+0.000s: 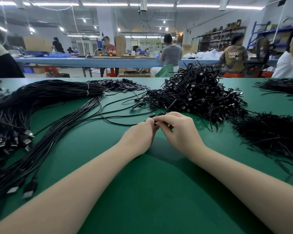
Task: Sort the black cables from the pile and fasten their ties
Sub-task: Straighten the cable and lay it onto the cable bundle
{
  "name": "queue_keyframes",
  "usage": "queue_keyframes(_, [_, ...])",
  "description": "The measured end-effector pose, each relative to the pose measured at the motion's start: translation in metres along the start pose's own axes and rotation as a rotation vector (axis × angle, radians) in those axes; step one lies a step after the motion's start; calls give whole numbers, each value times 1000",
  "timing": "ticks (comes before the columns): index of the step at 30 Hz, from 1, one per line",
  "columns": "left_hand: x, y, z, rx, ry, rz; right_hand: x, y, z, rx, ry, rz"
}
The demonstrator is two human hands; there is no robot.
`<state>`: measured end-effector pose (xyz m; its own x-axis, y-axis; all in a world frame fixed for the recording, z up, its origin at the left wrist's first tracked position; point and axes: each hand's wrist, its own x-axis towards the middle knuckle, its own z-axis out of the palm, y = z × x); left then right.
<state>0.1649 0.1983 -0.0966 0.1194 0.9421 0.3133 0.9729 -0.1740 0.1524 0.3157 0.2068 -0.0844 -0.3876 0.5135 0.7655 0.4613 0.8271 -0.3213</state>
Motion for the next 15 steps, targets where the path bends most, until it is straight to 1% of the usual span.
queue_keyframes(2, [-2,4,1,75,2,-5,1,-2,-4,-36,-47,-52])
queue_keyframes(4, [-6,9,1,122,9,-12,4,-2,-10,-141,-113,-143])
queue_keyframes(6, [-7,12,1,185,48,-4,11,-1,-17,-229,-154,-160])
queue_keyframes(8, [-6,13,1,273,60,52,20,-1,-24,-218,-222,-66])
queue_keyframes(10, [-5,16,-1,380,47,149,30,3,-34,-123,-336,55])
queue_keyframes(12, [-8,21,-6,454,51,281,39,11,-50,82,-508,226])
queue_keyframes(13, [-9,23,-8,450,60,353,41,16,-59,215,-592,326])
queue_keyframes(15, [-12,27,-14,352,107,486,39,29,-73,468,-701,543])
